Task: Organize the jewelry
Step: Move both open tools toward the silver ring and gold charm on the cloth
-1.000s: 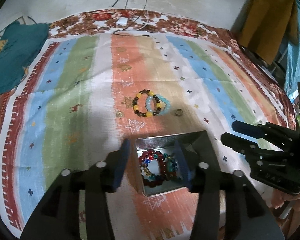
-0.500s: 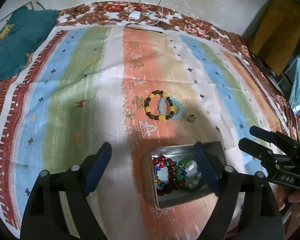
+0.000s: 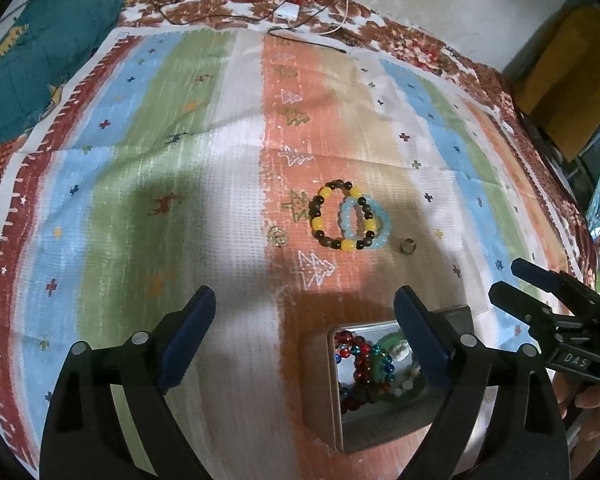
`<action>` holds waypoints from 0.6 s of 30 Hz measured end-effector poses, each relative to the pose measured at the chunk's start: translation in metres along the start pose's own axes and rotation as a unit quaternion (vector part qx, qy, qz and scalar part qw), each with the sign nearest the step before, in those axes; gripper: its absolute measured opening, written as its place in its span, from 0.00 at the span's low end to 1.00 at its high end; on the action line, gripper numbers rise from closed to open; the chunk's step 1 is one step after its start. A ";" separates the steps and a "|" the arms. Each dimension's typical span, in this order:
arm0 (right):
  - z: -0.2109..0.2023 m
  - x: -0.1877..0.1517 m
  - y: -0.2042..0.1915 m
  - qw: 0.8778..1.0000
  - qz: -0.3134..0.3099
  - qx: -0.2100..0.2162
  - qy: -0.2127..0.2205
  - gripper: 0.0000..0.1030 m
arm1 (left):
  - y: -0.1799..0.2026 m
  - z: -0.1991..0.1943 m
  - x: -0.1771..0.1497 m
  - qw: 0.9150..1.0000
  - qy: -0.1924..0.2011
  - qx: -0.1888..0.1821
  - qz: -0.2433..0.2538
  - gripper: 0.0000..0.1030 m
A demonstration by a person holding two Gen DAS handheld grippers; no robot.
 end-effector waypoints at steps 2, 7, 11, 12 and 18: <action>0.002 0.002 0.000 1.000 0.001 0.001 -0.001 0.77 | 0.001 0.002 0.002 1.000 0.000 -0.001 0.005 0.87; 0.007 0.006 0.001 1.000 -0.003 -0.004 -0.003 0.77 | 0.003 0.009 0.007 1.000 -0.006 0.004 0.014 0.87; 0.013 0.010 0.002 1.000 -0.005 -0.014 -0.008 0.77 | 0.005 0.016 0.010 1.000 -0.009 0.010 0.026 0.86; 0.015 0.011 0.002 1.000 -0.005 -0.015 -0.009 0.77 | 0.005 0.017 0.011 1.000 -0.009 0.013 0.027 0.86; 0.025 0.016 0.000 1.000 -0.016 -0.019 -0.018 0.77 | 0.003 0.029 0.017 0.999 -0.019 0.023 0.029 0.86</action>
Point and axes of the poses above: each gripper's, at about its wrist camera, not at the fingertips, and z roughly the way its jaws point, y to its right, x to its top, the point moved 1 cm from there along z, roughly the way its jaws point, and after that the axes turned 5 degrees about -z, right-handed, at the moved point
